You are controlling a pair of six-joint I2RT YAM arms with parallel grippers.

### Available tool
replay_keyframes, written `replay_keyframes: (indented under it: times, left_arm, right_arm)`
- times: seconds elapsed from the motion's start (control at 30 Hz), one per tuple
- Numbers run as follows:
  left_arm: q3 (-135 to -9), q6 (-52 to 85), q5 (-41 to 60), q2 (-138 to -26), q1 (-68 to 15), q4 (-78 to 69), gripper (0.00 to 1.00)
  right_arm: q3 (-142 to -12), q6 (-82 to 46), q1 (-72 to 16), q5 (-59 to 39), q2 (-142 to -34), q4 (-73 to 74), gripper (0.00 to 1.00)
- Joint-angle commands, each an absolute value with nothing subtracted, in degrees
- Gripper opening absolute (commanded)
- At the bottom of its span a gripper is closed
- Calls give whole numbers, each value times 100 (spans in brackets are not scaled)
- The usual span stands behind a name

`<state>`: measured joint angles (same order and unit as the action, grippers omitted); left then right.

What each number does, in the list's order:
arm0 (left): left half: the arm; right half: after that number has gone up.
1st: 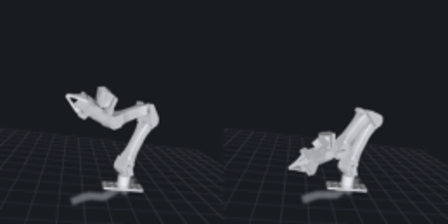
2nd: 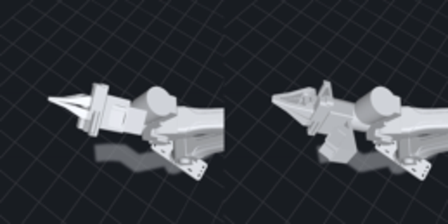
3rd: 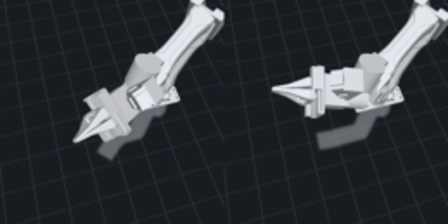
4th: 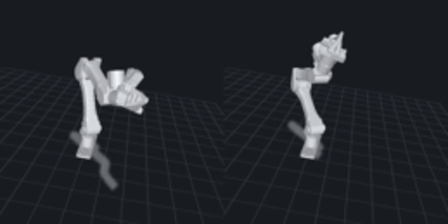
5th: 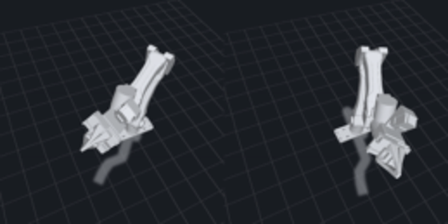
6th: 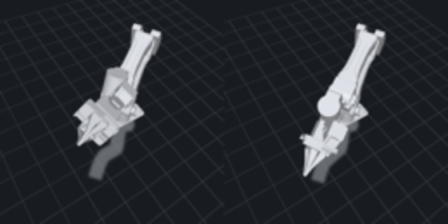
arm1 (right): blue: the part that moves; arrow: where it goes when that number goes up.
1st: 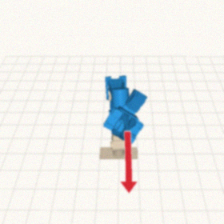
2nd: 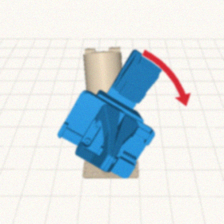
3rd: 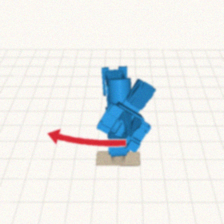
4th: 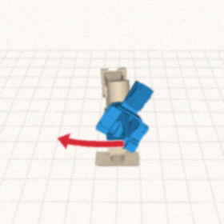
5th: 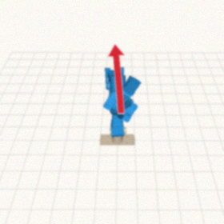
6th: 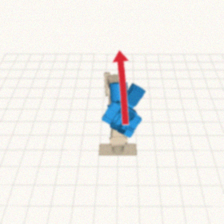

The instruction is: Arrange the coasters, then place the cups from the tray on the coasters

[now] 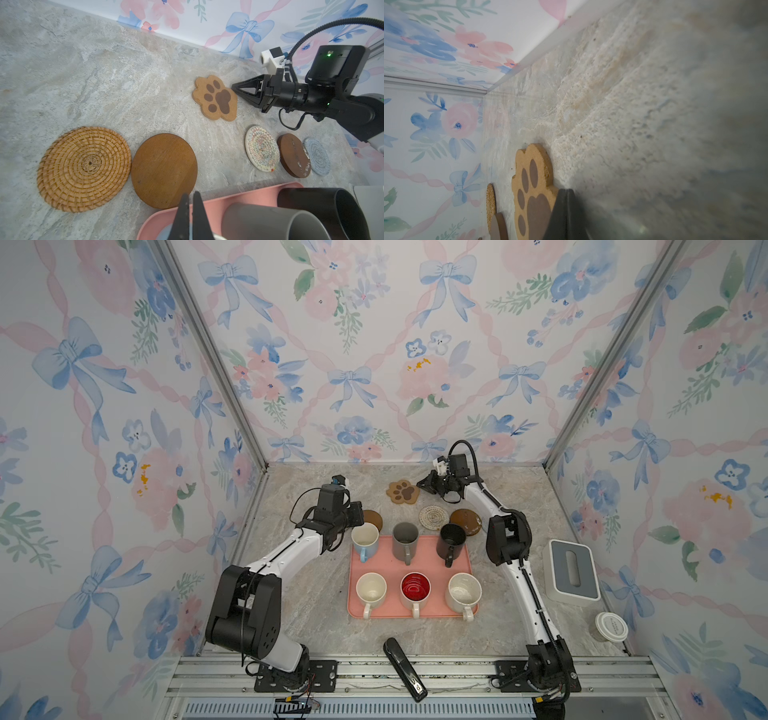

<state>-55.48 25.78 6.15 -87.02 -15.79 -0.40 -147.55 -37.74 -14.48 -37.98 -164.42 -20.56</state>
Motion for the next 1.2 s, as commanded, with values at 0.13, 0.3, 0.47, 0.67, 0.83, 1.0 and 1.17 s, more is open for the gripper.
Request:
replay_keyframes:
  times: [0.13, 0.3, 0.47, 0.67, 0.83, 1.0, 1.17]
  left_arm:
    - [-5340, 2570, 693, -8460, -1617, -158, 0]
    - [-5258, 2572, 663, -8363, -1626, -177, 0]
    - [-5180, 2588, 630, -8264, -1619, -218, 0]
    - [-5132, 2593, 576, -8191, -1623, -255, 0]
    - [-5081, 2639, 601, -8139, -1622, -284, 0]
    - [-4969, 2737, 644, -8104, -1624, -394, 0]
    - [-4905, 2794, 685, -8094, -1623, -464, 0]
  right_arm:
    - [-14823, -2287, -1644, -3636, -15994, -4216, 0]
    - [-14642, -1995, -1670, -2980, -15521, -4341, 0]
    - [-14583, -1948, -1841, -2618, -15249, -3980, 0]
    - [-14966, -2207, -2103, -2594, -15586, -3478, 0]
    - [-15006, -2657, -2210, -2705, -15914, -2913, 0]
    - [-15005, -2773, -2257, -2581, -16108, -2681, 0]
    - [-14988, -2724, -2246, -2425, -16189, -2822, 0]
